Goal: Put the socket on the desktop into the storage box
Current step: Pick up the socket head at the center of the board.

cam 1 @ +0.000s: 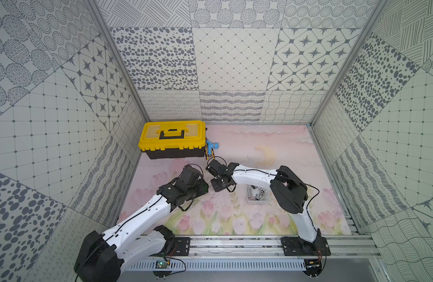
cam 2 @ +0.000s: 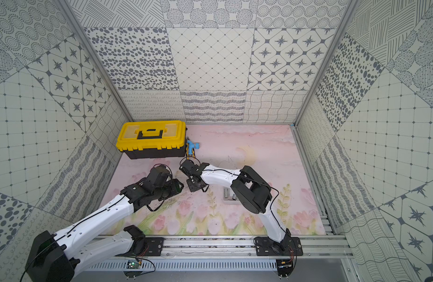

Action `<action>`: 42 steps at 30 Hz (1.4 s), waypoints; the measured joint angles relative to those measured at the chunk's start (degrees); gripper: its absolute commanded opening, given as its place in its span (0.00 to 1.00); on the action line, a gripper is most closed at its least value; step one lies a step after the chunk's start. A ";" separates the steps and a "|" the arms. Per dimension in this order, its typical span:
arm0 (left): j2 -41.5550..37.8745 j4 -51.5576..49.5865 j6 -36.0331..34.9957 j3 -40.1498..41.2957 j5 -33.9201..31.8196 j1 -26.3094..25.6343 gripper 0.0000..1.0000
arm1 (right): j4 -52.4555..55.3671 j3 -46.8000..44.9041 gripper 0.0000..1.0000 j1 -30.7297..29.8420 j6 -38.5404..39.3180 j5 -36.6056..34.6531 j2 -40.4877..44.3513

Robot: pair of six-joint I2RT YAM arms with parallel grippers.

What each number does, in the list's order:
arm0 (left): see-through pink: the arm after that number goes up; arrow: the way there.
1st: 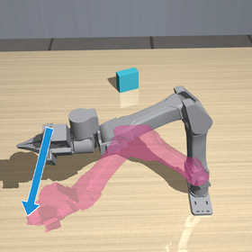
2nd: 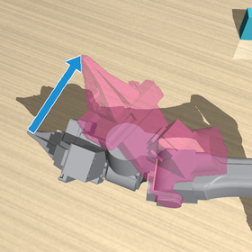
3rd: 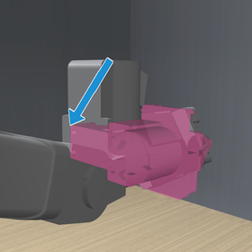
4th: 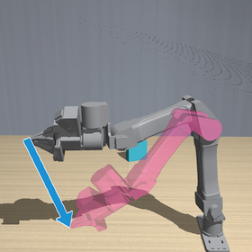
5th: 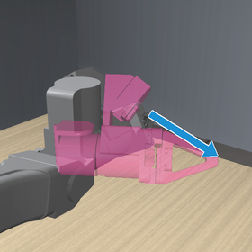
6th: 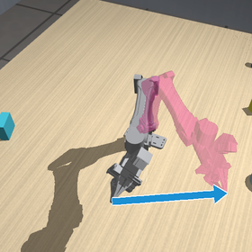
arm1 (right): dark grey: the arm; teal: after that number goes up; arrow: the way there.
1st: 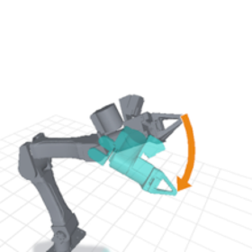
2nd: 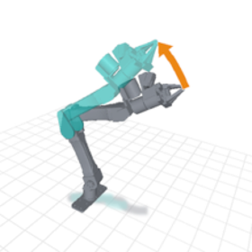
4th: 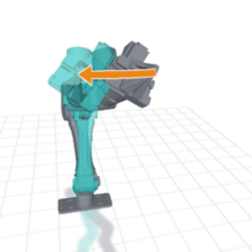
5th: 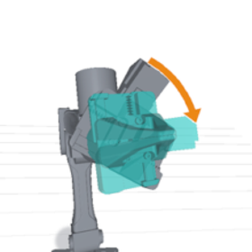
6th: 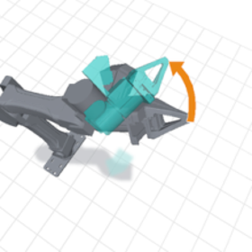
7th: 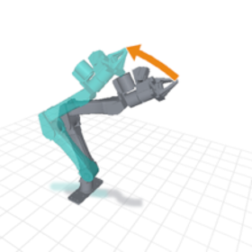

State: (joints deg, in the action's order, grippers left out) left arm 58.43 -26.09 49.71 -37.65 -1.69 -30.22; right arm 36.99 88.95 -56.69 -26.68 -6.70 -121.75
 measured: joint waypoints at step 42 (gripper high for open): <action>15.56 35.12 13.60 -4.66 34.51 -12.33 0.38 | -23.47 -52.00 0.00 0.92 -4.66 9.31 67.28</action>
State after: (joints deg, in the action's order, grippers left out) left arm 74.00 9.04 63.31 -42.30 32.82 -42.54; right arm 13.52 36.95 -55.77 -31.33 2.61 -54.48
